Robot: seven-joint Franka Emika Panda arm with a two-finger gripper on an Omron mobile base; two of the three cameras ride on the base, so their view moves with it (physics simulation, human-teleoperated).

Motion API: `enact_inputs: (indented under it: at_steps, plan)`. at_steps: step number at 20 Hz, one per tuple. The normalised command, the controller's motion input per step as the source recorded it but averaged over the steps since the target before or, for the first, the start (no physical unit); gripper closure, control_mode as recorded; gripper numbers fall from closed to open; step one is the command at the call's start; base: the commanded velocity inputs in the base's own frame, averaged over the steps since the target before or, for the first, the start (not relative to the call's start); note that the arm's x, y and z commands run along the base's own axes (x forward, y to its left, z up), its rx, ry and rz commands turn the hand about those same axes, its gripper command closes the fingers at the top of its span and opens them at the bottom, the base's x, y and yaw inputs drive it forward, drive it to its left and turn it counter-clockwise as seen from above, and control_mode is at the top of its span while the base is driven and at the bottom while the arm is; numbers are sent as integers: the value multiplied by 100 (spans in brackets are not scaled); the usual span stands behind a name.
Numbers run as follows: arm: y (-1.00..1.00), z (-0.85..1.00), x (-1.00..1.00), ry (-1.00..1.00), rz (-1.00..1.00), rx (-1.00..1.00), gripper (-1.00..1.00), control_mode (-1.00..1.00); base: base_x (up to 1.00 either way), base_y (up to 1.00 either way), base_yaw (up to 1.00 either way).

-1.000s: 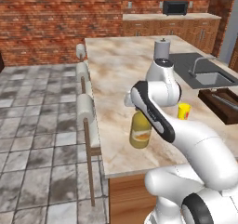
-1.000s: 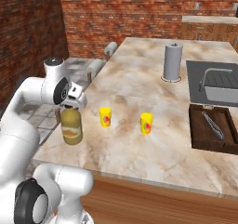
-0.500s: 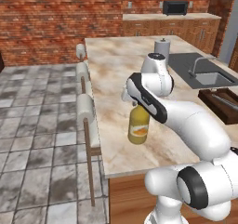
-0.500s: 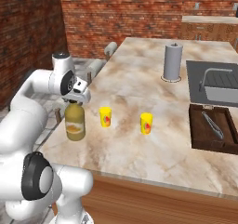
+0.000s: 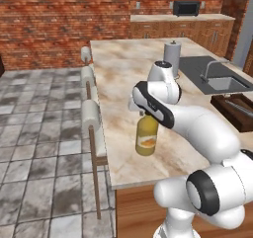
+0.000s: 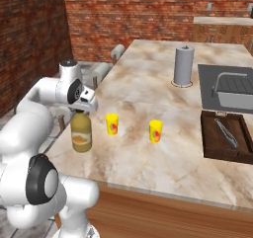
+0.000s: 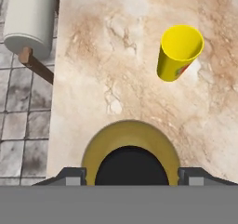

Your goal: Place the drinks on the dining counter in a tight cluster.

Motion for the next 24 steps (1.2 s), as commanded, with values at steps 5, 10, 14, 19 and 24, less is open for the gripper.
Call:
enact_inputs:
  at_steps: [5, 10, 14, 19, 24]
  plan:
    - [0, -28, 7, 0, 0, 0, 100, -100, 0, 0, 0]
    - [0, -23, 4, -1, 0, 0, 100, -100, 0, 0, 0]
    - [0, -2, 1, -9, 0, 0, 100, -100, 0, 0, 0]
    - [0, -8, 4, -8, 0, 0, 100, -100, 0, 0, 0]
    - [0, -13, 2, 0, 0, 0, 100, -100, 0, 0, 0]
